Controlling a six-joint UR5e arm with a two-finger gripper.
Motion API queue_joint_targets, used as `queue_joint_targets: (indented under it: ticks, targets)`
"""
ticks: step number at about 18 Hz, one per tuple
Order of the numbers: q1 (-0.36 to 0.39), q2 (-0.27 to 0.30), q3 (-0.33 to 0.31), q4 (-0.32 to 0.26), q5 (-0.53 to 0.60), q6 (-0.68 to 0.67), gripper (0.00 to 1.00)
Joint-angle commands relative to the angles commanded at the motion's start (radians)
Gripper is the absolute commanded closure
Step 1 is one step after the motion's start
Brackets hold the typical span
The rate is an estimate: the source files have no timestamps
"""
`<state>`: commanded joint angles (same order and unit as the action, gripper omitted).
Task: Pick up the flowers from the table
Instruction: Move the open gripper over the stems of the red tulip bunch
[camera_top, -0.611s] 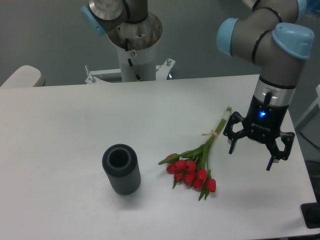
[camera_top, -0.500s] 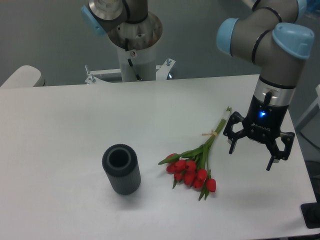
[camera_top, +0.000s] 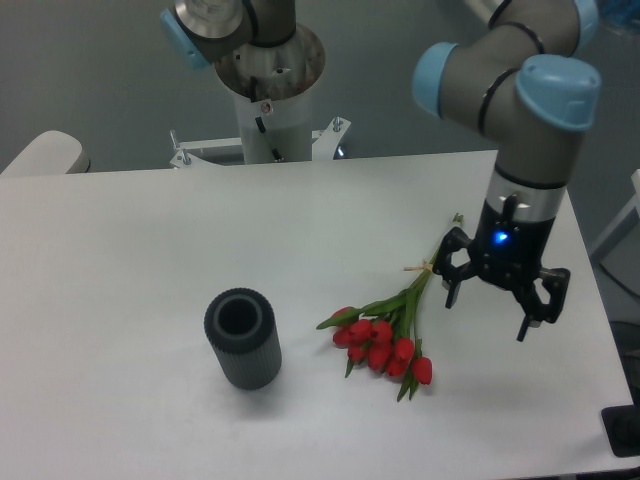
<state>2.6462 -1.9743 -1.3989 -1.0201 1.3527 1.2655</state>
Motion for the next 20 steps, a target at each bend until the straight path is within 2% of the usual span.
queue_joint_targets:
  ticks: [5, 7, 12, 17, 20]
  targets:
    - [-0.009, 0.034, -0.067, -0.002, 0.045, -0.079, 0.00]
    - [-0.006, 0.038, -0.121, 0.006, 0.052, -0.148, 0.00]
    - [0.008, 0.025, -0.207, 0.021, 0.229, -0.181, 0.00]
    - [0.024, 0.020, -0.279, 0.025, 0.227, -0.247, 0.00]
    - [0.021, 0.012, -0.298, 0.037, 0.223, -0.247, 0.00]
